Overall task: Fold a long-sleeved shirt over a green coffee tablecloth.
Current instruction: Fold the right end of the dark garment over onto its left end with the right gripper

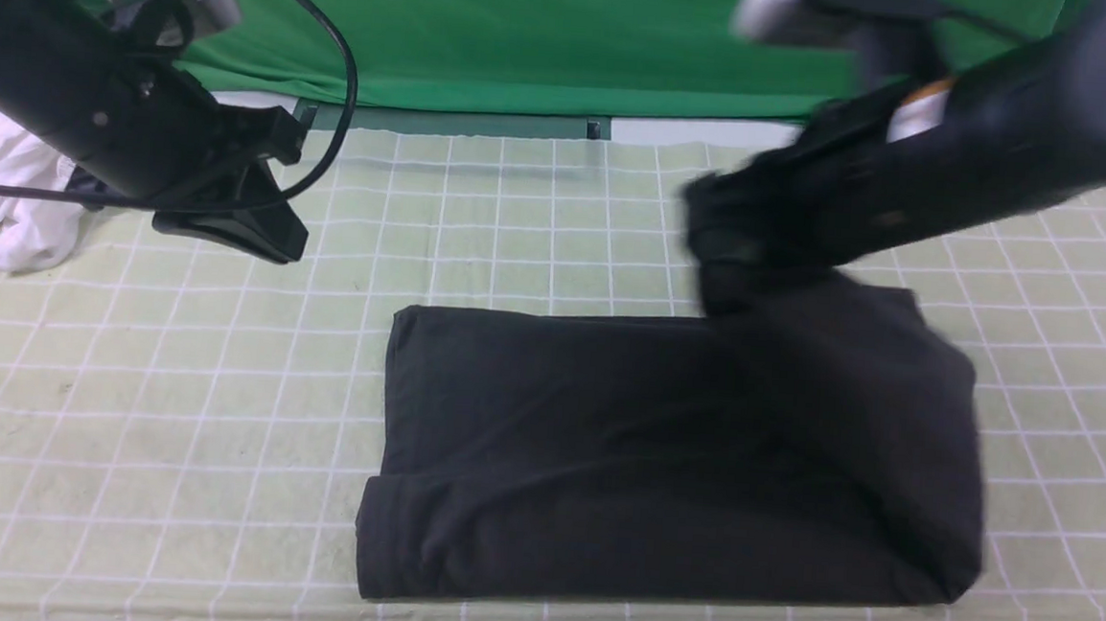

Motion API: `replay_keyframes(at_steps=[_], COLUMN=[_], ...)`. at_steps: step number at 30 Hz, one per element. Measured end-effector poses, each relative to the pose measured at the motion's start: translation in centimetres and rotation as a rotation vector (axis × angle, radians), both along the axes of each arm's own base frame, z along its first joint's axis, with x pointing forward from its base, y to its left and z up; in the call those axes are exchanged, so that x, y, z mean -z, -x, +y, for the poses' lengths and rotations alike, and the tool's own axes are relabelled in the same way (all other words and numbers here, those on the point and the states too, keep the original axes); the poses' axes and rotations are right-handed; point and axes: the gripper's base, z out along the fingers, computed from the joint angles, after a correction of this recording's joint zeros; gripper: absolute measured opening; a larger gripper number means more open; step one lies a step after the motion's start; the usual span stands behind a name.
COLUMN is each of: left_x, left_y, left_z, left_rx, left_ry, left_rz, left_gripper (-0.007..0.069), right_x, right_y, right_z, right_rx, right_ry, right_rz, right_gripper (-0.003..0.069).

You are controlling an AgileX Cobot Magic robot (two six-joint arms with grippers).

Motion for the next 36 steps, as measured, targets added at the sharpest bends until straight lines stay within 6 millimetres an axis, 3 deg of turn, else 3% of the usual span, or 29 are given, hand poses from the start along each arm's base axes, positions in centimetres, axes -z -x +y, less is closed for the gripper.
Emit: replay_keyframes(at_steps=[4,10,14,20,23,24,25,27,31,34,36], left_x=[0.0,0.0,0.0,0.2,0.2,0.2,0.2,0.2,0.2,0.2,0.2], left_y=[0.1,0.1,0.0,-0.1,0.0,0.0,0.0,0.0,0.0,0.4,0.4], left_z=[0.0,0.0,0.0,0.0,0.0,0.0,0.0,0.0,0.0,-0.2,-0.3], left_rx=[0.007,0.013,0.007,-0.007,-0.011,-0.013,-0.014,-0.02,-0.023,-0.004,-0.001], left_ry=[0.001,0.002,0.0,0.005,0.009,0.01,0.01,0.013,0.015,0.032,0.039], left_rz=[0.006,0.013,0.005,0.016,0.029,0.031,0.033,0.037,0.039,0.074,0.08], left_gripper=[0.002,0.0066,0.0107,0.0165,0.0187,0.0202,0.0204,0.0221,0.0233,0.0235,0.0235], right_x=[3.2,6.9,8.1,8.2,8.2,8.3,8.2,8.4,8.2,6.8,4.7], right_y=[0.9,1.3,1.5,1.8,1.9,2.0,2.0,2.1,2.5,2.7,2.6], right_z=[4.4,7.9,9.3,11.0,11.3,11.4,11.4,11.4,11.1,10.0,8.4], right_rx=[-0.071,-0.076,-0.053,-0.067,-0.074,-0.077,-0.077,-0.083,-0.114,-0.184,-0.235], right_ry=[0.0,-0.022,-0.058,-0.089,-0.092,-0.089,-0.089,-0.073,-0.028,0.049,0.115], right_rz=[0.016,0.035,0.049,0.032,0.031,0.034,0.034,0.053,0.082,0.097,0.108], right_gripper=[0.003,0.0034,0.0038,0.0064,0.0101,0.0162,0.0171,0.0316,0.0496,0.0498,0.037])
